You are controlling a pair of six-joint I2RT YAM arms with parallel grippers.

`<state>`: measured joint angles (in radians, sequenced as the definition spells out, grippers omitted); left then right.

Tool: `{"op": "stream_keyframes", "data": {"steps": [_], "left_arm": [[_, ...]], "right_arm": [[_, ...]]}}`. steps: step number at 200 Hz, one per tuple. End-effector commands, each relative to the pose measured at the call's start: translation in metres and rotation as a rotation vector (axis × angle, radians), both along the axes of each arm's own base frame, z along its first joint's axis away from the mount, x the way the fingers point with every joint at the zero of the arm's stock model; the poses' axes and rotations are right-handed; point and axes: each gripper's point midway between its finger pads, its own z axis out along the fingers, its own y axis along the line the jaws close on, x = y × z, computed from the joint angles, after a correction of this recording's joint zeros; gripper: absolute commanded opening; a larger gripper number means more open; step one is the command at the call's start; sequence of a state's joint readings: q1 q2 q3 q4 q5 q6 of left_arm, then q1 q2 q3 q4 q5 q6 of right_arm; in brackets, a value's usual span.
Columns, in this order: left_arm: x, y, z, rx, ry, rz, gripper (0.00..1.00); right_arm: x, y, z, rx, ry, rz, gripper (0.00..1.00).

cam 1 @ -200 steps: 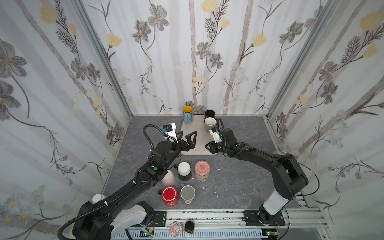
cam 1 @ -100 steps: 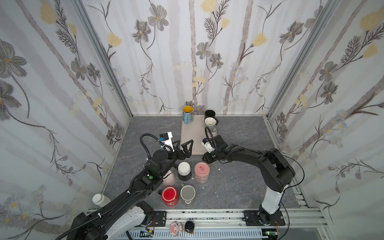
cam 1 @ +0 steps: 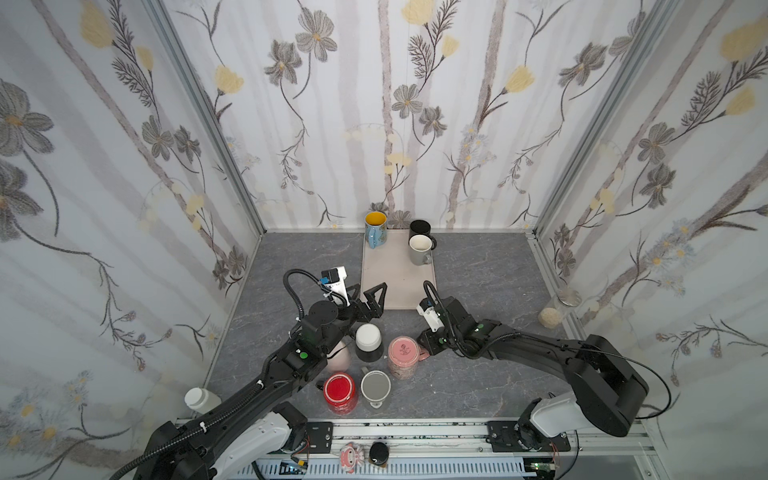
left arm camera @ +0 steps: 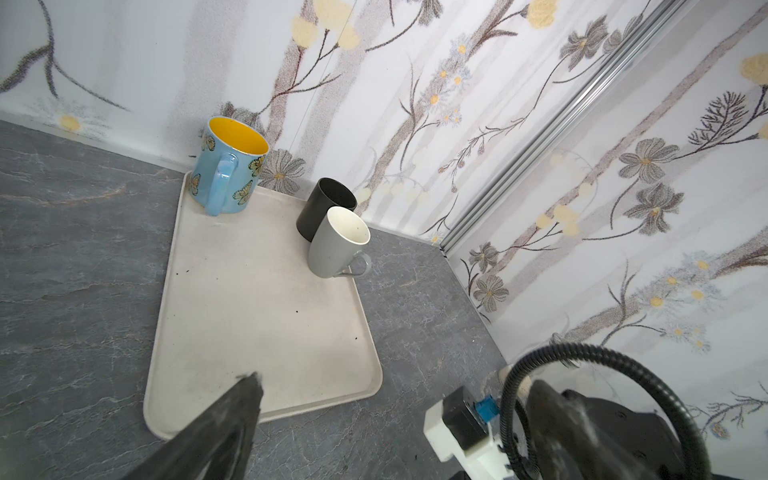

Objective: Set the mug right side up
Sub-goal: 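Close the right gripper on the upside-down pink ghost mug's base and lift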

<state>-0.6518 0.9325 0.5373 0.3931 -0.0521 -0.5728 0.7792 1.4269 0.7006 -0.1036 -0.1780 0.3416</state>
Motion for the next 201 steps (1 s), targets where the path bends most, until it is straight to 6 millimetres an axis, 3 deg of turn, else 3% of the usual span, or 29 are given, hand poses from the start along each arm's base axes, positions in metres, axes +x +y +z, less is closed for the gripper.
{"op": "stream_keyframes", "data": {"steps": [1,21,54,68,84,101,116,151,201], "left_arm": [[0.001,0.001,0.007,-0.026,-0.026,0.01,1.0],[0.002,0.003,0.004,-0.025,-0.021,0.015,1.0],[0.002,0.003,0.0,-0.018,-0.014,0.019,1.0],[0.002,0.004,-0.001,-0.016,-0.01,0.022,1.0],[0.002,0.005,-0.003,-0.013,-0.003,0.029,1.0],[0.002,0.007,-0.003,-0.017,-0.003,0.035,1.0],[0.002,0.008,-0.003,-0.016,-0.001,0.039,1.0],[0.001,0.01,0.0,-0.019,-0.006,0.048,1.0],[0.002,0.012,0.0,-0.018,0.004,0.054,1.0]], "right_arm": [[-0.025,-0.007,0.0,-0.018,0.008,-0.02,0.22],[-0.054,-0.009,-0.003,-0.052,0.028,0.015,0.22],[-0.081,-0.021,-0.001,-0.102,0.032,0.015,0.25],[-0.083,-0.028,0.009,-0.13,-0.011,-0.008,0.34],[-0.081,-0.031,0.027,-0.136,-0.091,-0.015,0.52],[-0.087,-0.016,0.047,-0.068,-0.146,0.055,0.62],[-0.097,-0.001,0.051,-0.034,-0.152,0.135,0.65],[-0.11,0.011,0.031,-0.112,-0.131,0.255,0.65],[-0.111,0.024,0.023,-0.149,-0.155,0.345,0.62]]}}
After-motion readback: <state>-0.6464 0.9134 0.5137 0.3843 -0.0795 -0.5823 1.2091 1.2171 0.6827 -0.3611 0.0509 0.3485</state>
